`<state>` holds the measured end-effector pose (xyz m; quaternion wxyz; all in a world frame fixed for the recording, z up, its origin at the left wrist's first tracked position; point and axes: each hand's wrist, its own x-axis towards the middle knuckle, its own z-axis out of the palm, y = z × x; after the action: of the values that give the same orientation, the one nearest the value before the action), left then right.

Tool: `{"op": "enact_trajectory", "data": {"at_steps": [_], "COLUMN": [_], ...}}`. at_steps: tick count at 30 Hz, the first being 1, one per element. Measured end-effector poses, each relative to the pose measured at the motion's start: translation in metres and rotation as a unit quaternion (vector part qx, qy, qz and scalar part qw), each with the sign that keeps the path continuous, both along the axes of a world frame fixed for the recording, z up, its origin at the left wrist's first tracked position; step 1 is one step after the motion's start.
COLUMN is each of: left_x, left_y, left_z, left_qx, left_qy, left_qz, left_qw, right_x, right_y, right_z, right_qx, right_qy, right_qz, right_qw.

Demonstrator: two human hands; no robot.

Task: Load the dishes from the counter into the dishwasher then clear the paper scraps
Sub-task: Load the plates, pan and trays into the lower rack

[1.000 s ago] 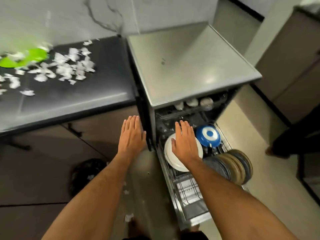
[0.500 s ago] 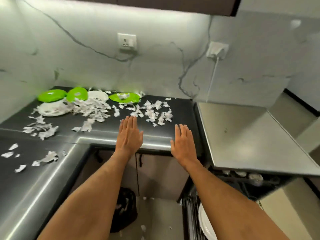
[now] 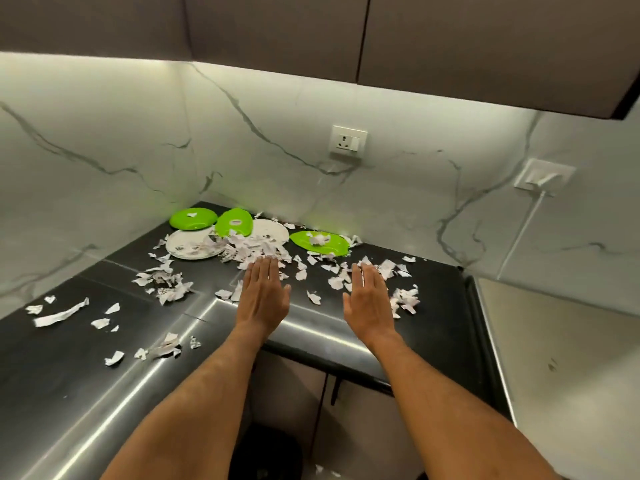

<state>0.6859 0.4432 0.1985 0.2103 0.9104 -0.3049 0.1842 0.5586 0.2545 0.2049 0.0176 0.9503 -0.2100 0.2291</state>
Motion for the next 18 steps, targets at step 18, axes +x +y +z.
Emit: {"op": "enact_trajectory", "data": {"at_steps": [18], "left_x": [0.215], "left_y": [-0.140], "left_z": [-0.042], "left_qx": [0.066], "left_qy": [0.020], "left_qz": [0.066], "left_qw": [0.995], "right_x": [0.256], "right_y": [-0.138], "right_z": [-0.036], "right_qx": [0.081], "right_qy": [0.038], "right_qz": [0.064], "right_qw": [0.994]}}
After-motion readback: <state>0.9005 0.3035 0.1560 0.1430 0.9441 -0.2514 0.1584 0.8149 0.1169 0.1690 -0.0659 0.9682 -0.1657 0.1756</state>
